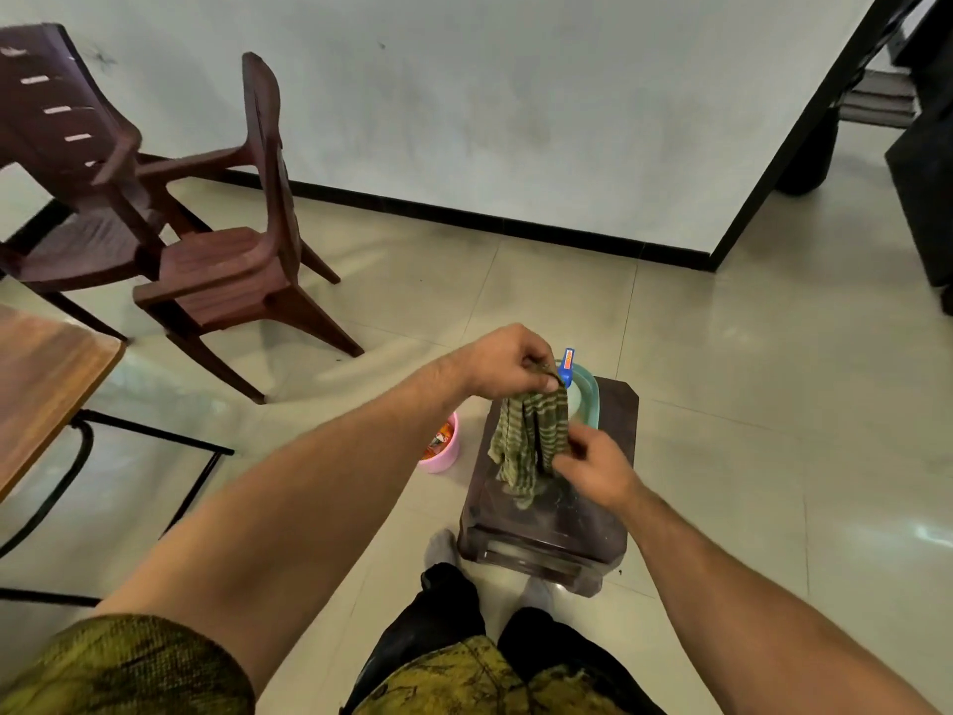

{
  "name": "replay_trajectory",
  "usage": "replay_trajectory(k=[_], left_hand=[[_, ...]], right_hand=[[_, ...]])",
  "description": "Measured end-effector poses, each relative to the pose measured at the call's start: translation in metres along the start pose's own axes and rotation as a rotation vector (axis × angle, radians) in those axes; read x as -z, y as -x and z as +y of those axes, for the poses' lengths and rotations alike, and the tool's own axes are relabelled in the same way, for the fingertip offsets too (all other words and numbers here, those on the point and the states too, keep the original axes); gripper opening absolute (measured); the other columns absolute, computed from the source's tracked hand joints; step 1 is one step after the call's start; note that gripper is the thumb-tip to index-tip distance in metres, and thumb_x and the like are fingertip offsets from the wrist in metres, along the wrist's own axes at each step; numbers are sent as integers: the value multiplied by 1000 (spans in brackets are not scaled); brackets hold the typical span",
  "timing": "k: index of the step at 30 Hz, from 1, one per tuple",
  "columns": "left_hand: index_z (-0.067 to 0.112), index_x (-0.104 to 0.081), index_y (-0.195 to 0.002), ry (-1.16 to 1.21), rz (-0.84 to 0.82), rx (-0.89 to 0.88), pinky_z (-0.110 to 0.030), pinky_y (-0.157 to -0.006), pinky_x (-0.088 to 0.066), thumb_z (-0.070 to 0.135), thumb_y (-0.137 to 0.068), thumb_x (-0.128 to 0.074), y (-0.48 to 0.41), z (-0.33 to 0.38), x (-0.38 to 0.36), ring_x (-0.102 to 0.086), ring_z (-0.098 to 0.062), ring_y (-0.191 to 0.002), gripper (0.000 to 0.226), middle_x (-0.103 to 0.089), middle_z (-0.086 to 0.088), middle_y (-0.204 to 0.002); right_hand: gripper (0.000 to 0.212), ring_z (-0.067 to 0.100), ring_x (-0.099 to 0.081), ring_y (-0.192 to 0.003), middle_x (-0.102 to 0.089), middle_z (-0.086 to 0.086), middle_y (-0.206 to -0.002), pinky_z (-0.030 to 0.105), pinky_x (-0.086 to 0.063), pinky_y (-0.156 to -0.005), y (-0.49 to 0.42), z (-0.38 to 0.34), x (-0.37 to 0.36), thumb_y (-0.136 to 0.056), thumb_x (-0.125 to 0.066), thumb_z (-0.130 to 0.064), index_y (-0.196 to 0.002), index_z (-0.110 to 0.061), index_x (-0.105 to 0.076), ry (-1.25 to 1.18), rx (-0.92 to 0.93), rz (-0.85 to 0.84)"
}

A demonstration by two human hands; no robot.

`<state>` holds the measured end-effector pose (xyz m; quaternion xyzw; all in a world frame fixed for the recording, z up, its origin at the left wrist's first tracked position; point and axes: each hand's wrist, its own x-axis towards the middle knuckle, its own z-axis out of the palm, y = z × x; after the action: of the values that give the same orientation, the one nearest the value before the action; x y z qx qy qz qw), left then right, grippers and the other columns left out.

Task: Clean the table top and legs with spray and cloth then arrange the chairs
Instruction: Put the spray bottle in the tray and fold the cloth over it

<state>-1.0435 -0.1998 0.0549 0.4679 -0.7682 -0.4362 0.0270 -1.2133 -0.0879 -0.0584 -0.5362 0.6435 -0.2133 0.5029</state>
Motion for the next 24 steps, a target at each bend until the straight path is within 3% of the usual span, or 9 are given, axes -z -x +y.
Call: replay_trajectory(k=[2, 5, 6, 9, 11, 14, 18, 21, 24], left_hand=[[7, -74, -97, 52, 46, 4, -28, -76, -57, 16, -92, -72, 3, 3, 11, -66, -6, -73, 11, -72, 2, -82], [5, -73, -101, 135, 106, 50, -30, -78, -59, 18, -96, -67, 7, 5, 26, -70, -13, -80, 15, -75, -5, -90], [6, -73, -100, 150, 125, 59, -27, -74, -58, 19, -97, -66, 9, 7, 31, -70, -12, -79, 15, -74, -4, -89], [8, -72, -99, 152, 170, 58, -21, -67, -53, 22, -99, -63, 14, 14, 46, -68, -8, -74, 17, -72, -1, -85], [7, -72, -101, 112, 191, 44, -16, -64, -53, 24, -100, -63, 17, 23, 55, -67, -8, -75, 19, -72, -1, -86], [10, -71, -98, 77, 251, 11, -20, -67, -52, 24, -100, -62, 18, 38, 67, -67, -8, -77, 16, -71, 2, -84], [8, -70, -104, 71, 302, 28, -21, -67, -49, 25, -101, -60, 20, 47, 77, -65, -6, -77, 20, -70, 2, -86], [5, -70, -104, 77, 316, 16, -24, -72, -52, 24, -101, -60, 21, 49, 77, -65, -10, -78, 21, -73, -6, -92], [9, -70, -99, 96, 309, 10, -23, -71, -52, 24, -100, -61, 20, 49, 75, -66, -9, -76, 18, -72, -3, -88]], right_hand=[[24, 15, -55, -66, -63, -5, -69, 25, -45, -64, 0, 8, -8, -85, -65, -7, -71, -26, -63, 59, -11, 13], [10, 14, -64, -80, -72, -3, -84, 9, -44, -69, -4, 14, -19, -90, -67, -12, -83, -19, -71, 23, -49, 53], [9, 16, -66, -86, -73, -3, -90, 11, -46, -75, -5, 13, -22, -91, -66, -13, -85, -18, -70, -30, -63, 76], [19, 15, -65, -106, -70, -4, -109, 32, -52, -95, -11, 2, -28, -86, -64, -14, -98, -29, -63, -246, -22, 105], [39, 7, -61, -114, -65, -11, -117, 28, -50, -98, -16, -13, -32, -82, -66, -14, -116, -29, -58, -246, 61, 32], [49, -4, -57, -108, -58, -26, -112, 10, -42, -85, -22, -39, -40, -83, -74, -16, -123, -31, -51, -195, 104, 49], [48, 2, -54, -100, -56, -17, -109, 6, -38, -74, -26, -49, -53, -82, -78, -37, -122, -27, -53, -97, 123, 219], [32, 7, -57, -95, -59, -13, -102, 8, -38, -68, -29, -47, -56, -86, -73, -43, -109, -29, -56, -36, 99, 244], [25, 8, -57, -90, -60, -12, -96, 21, -45, -76, -29, -45, -56, -88, -72, -42, -103, -29, -55, -12, 96, 268]])
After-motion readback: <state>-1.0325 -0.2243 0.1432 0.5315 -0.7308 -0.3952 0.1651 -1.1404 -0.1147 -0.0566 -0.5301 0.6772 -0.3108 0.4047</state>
